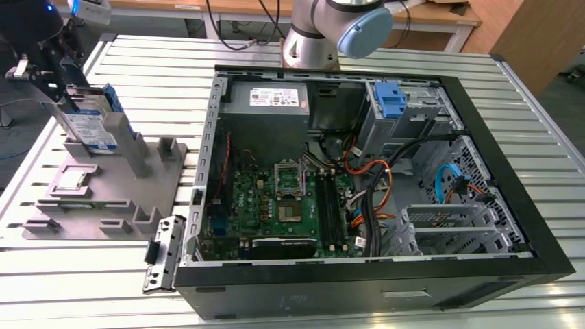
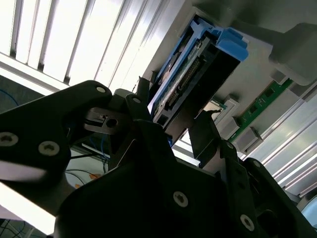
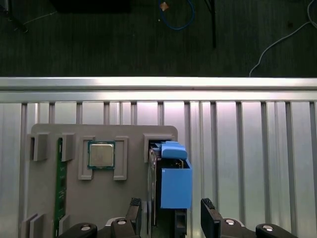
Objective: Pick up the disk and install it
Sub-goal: 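Pick up the disk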
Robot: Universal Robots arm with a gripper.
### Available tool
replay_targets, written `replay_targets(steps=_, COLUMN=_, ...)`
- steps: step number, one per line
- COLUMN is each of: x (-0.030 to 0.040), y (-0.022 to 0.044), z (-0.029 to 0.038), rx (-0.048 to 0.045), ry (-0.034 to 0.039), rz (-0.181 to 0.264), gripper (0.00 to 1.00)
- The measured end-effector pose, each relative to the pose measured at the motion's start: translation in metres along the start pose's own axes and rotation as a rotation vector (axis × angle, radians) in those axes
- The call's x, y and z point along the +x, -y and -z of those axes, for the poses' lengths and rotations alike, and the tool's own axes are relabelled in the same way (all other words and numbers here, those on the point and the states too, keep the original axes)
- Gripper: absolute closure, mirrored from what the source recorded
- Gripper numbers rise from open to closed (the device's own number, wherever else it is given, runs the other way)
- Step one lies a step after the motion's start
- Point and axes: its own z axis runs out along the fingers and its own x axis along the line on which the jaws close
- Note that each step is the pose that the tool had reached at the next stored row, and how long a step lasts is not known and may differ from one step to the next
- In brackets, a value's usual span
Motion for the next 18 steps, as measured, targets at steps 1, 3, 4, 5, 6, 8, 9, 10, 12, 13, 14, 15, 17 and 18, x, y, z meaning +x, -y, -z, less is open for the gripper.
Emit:
replay_targets(steps=1, x=0.0000, y=0.0003, z=0.0000, rx=0.0000, ry=0.0000, rz=0.000, gripper=0.41)
replay_targets(steps=3, x=0.0000, y=0.0004, z=0.0001, rx=0.0000, ry=0.0000, rz=0.000, gripper=0.41)
replay_targets(steps=4, x=-0.0001, y=0.0004, z=0.0006, rx=-0.0002, ry=-0.0001, rz=0.000, gripper=0.41)
replay_targets(steps=5, x=-0.0001, y=0.0003, z=0.0012, rx=-0.0003, ry=-0.0001, rz=0.000, gripper=0.41)
replay_targets(steps=6, x=-0.0001, y=0.0003, z=0.0016, rx=-0.0001, ry=0.0000, rz=0.000, gripper=0.41)
replay_targets(steps=8, x=-0.0001, y=0.0003, z=0.0018, rx=0.0003, ry=0.0002, rz=0.000, gripper=0.41)
replay_targets(steps=9, x=-0.0001, y=0.0003, z=0.0018, rx=0.0003, ry=0.0002, rz=0.000, gripper=0.41)
replay_targets(steps=10, x=-0.0001, y=0.0003, z=0.0019, rx=0.0002, ry=0.0001, rz=0.000, gripper=0.41)
replay_targets(steps=12, x=-0.0002, y=0.0003, z=0.0021, rx=0.0000, ry=0.0000, rz=0.000, gripper=0.41)
replay_targets(steps=13, x=-0.0001, y=0.0003, z=0.0020, rx=0.0000, ry=0.0001, rz=0.000, gripper=0.41)
replay_targets(steps=14, x=-0.0001, y=0.0003, z=0.0020, rx=0.0001, ry=0.0001, rz=0.000, gripper=0.41)
replay_targets(steps=15, x=-0.0001, y=0.0003, z=0.0021, rx=0.0001, ry=0.0001, rz=0.000, gripper=0.41)
replay_targets(steps=17, x=-0.0001, y=0.0003, z=0.0021, rx=0.0000, ry=0.0000, rz=0.000, gripper=0.42)
replay_targets(steps=18, x=-0.0001, y=0.0003, z=0.0021, rx=0.0000, ry=0.0001, rz=0.000, gripper=0.49)
